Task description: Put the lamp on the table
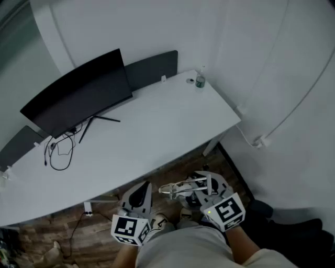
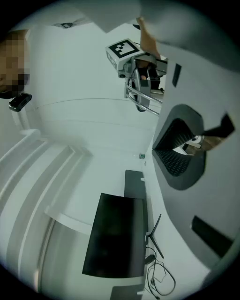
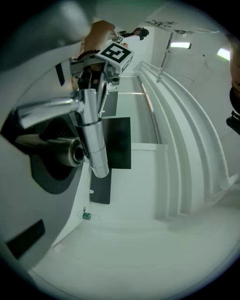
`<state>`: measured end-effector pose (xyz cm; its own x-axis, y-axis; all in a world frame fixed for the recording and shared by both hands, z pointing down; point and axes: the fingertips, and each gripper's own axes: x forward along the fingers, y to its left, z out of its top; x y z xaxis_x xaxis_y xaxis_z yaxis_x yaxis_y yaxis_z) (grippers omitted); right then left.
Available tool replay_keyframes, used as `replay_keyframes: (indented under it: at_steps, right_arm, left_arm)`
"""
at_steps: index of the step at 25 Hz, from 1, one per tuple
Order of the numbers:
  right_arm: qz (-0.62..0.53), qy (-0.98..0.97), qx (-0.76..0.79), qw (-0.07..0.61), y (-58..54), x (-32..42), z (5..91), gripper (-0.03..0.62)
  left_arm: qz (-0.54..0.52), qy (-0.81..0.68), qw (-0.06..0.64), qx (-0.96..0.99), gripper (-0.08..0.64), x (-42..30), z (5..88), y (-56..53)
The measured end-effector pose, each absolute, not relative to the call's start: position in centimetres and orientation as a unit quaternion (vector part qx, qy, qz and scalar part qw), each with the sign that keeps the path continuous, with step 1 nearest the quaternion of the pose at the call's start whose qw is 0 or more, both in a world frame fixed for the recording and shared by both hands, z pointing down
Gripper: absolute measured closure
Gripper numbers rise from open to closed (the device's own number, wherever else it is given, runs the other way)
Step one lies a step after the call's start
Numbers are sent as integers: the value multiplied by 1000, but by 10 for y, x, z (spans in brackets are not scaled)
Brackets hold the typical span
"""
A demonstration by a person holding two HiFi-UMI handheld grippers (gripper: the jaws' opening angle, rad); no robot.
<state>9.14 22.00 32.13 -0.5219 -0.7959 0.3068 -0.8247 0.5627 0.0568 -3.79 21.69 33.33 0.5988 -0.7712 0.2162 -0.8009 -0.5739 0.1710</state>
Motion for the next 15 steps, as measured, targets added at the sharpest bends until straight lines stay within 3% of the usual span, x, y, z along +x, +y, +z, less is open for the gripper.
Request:
replay_keyframes:
  at_steps: [15]
  right_arm:
    - [56, -864, 480, 145, 216, 88, 322, 537]
  left_arm:
    - [58, -431, 122, 892, 558, -45, 329, 212]
